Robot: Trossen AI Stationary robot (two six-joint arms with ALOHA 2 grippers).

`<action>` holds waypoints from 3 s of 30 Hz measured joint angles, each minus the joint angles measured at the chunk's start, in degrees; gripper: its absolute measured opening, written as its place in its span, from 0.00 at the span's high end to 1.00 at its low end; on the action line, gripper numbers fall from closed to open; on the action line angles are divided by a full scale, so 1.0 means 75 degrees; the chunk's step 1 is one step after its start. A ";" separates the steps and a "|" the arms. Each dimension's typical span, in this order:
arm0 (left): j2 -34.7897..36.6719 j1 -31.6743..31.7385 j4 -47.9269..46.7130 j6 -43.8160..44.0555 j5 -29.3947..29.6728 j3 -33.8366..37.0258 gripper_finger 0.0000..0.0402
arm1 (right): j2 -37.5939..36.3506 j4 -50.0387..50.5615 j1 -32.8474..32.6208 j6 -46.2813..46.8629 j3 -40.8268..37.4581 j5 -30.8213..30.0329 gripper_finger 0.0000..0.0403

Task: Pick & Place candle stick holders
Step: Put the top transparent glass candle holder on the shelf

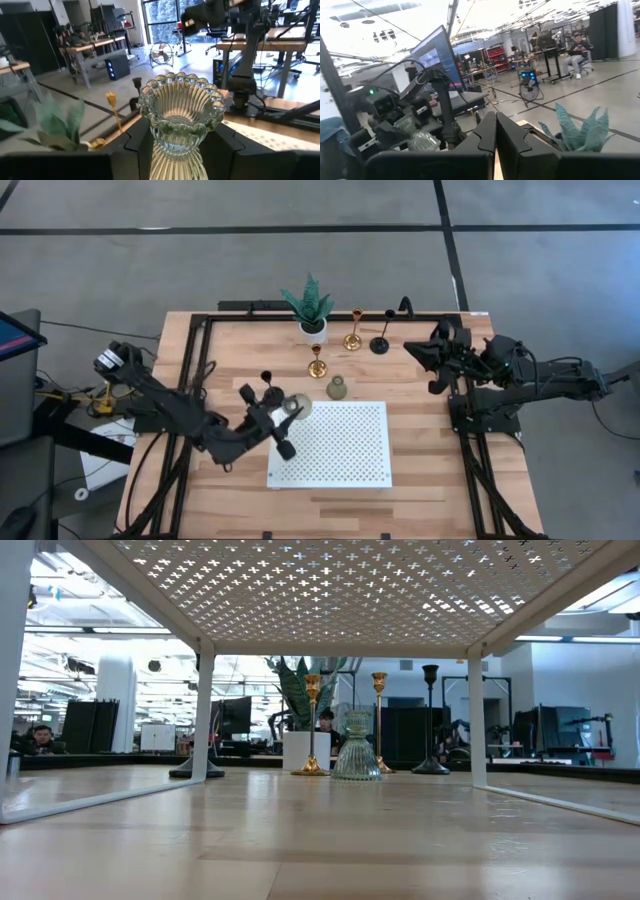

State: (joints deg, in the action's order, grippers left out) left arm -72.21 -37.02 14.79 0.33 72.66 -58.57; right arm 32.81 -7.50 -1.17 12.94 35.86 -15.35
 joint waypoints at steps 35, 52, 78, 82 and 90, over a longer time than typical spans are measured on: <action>-0.0949 -0.1085 0.0093 0.1920 0.0679 0.0023 0.69 | 0.0016 0.0171 0.0000 0.0080 0.0000 0.0268 1.00; -0.1485 -0.1531 0.0089 0.2904 0.0677 0.0029 0.69 | 0.0016 0.0239 0.0000 0.0080 0.0000 0.0270 1.00; -0.1605 -0.1498 -0.0503 0.3086 -0.0275 0.0032 0.69 | 0.0007 0.0375 0.0000 0.0080 0.0000 0.0469 1.00; -0.1602 -0.1286 -0.0841 0.3083 -0.0716 0.0032 0.69 | 0.0007 0.0372 0.0000 0.0080 0.0000 0.0469 1.00; -0.1579 -0.0724 -0.0824 0.3085 -0.1691 0.0029 0.69 | 0.0007 0.0372 0.0000 0.0080 0.0000 0.0472 1.00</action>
State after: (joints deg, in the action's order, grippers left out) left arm -84.05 -42.45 8.61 23.46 59.97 -58.35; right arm 32.86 -4.71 -1.17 13.54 35.86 -11.81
